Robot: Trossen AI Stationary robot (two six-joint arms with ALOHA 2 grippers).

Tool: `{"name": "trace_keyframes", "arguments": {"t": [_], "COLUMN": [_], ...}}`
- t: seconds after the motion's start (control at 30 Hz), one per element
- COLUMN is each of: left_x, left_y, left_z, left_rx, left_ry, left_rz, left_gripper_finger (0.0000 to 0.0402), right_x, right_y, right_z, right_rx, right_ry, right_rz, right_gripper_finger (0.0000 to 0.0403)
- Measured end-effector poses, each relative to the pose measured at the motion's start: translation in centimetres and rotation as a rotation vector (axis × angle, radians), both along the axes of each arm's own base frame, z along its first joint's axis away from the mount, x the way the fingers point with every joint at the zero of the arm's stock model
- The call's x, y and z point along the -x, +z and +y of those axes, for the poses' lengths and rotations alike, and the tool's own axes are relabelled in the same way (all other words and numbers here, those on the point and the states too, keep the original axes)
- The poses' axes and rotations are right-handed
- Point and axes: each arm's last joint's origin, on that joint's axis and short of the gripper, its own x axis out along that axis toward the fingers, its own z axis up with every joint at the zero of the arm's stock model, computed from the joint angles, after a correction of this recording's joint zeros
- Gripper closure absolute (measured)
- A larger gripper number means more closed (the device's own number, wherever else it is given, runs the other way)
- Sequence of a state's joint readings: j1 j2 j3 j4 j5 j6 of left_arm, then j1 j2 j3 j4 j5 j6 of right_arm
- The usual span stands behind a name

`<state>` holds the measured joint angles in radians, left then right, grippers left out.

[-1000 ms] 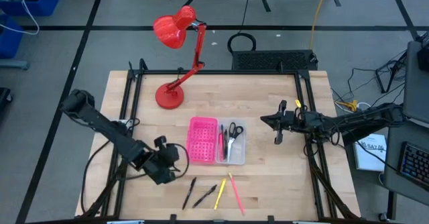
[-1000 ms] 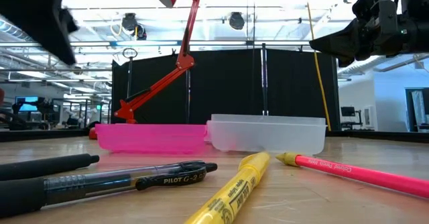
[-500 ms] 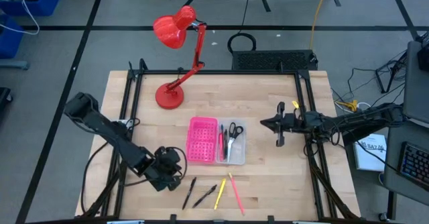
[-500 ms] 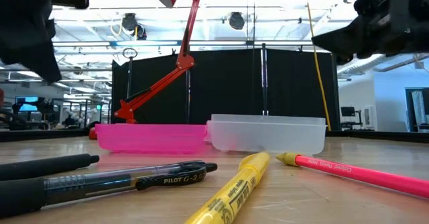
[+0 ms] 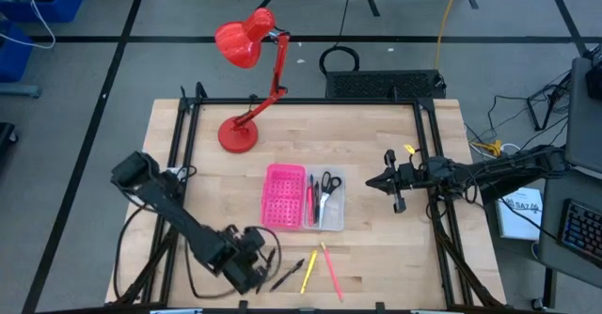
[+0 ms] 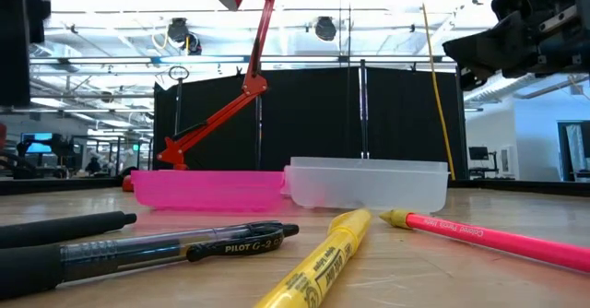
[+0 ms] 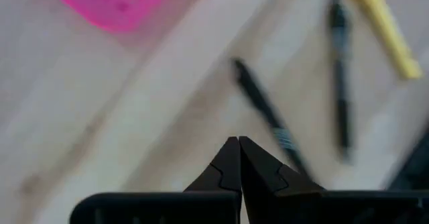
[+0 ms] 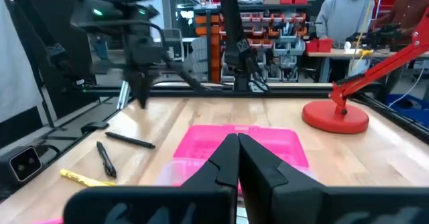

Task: Pick & place school supplies into a supply box
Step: Put the left black pen in the pink box

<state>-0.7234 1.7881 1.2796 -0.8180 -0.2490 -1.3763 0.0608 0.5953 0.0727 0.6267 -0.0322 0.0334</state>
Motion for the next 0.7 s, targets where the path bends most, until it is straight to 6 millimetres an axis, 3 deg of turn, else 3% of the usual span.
{"name": "trace_keyframes", "arguments": {"t": [0.17, 0.37, 0.53, 0.7], "left_x": [-2.4, -3.7, -3.5, -3.5], "left_y": [1.4, 0.3, -1.4, -1.8], "left_z": [-2.8, -4.5, -5.4, -5.7], "left_rx": [0.03, 0.1, 0.185, 0.184], "left_ry": [0.032, 0.108, 0.141, 0.156], "left_rz": [0.028, 0.128, 0.272, 0.265], "left_gripper_finger": [0.0394, 0.0381, 0.0335, 0.0273], "right_x": [0.0, 0.0, 0.0, 0.0], "right_y": [-0.1, -0.2, -0.2, -0.1], "right_z": [0.0, 0.0, 0.0, 0.0], "right_rx": [-0.01, -0.011, -0.011, -0.01], "right_ry": [0.0, 0.0, 0.0, 0.0], "right_rz": [0.01, 0.019, 0.022, 0.011], "right_gripper_finger": [0.0403, 0.0403, 0.0403, 0.0403]}}
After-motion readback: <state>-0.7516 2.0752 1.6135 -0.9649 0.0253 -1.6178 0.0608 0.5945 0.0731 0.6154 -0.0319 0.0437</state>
